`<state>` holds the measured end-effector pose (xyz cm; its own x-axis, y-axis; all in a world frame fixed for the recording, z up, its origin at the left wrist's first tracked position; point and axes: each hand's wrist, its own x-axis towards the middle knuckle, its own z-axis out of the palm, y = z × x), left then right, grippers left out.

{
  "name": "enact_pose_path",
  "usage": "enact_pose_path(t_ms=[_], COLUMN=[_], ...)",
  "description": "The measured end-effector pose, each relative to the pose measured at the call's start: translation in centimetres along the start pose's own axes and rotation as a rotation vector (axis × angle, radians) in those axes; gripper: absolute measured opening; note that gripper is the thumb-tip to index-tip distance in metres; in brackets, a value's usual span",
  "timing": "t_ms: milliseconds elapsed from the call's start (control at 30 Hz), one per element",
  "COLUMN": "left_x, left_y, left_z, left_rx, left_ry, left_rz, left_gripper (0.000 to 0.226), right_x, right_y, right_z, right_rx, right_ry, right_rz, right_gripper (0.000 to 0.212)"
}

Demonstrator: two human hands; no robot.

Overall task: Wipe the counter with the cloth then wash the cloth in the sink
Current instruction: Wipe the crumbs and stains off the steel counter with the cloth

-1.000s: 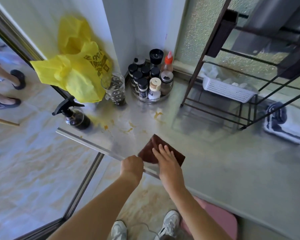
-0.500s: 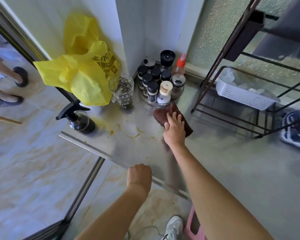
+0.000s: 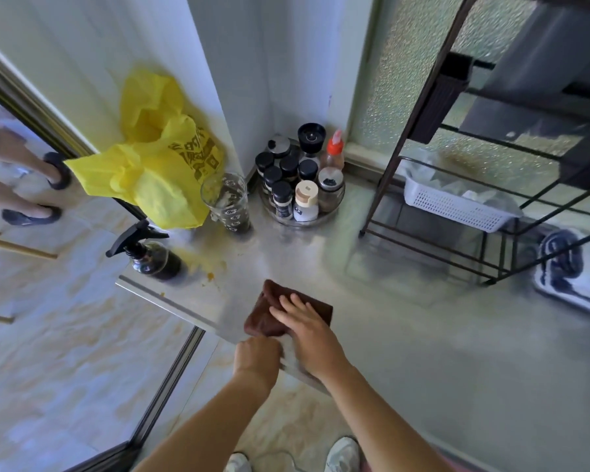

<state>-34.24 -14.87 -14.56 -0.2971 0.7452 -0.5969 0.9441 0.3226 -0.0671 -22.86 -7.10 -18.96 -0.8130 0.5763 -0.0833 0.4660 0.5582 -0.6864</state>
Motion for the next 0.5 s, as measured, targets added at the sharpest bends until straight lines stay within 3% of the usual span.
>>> enact_pose_path(t_ms=[233,400,500], left_x=[0.1,0.1,-0.2], left_y=[0.4,-0.1,-0.8], left_z=[-0.7,0.4,0.8], left_rx=[-0.010,-0.029,-0.071], left_ry=[-0.050,-0.006,0.036], left_rz=[0.000,0.053,0.078], left_gripper=[0.034,0.033,0.030], right_x=[-4.0,2.2,8.4], right_y=[7.2,4.9,2.7], right_z=[-6.0,-3.6,-1.9], right_rx=[-0.069,-0.168,-0.218], right_ry=[0.077,0.178,0.111], right_rz=[0.144,0.275,0.224], right_gripper=[0.054,0.055,0.057])
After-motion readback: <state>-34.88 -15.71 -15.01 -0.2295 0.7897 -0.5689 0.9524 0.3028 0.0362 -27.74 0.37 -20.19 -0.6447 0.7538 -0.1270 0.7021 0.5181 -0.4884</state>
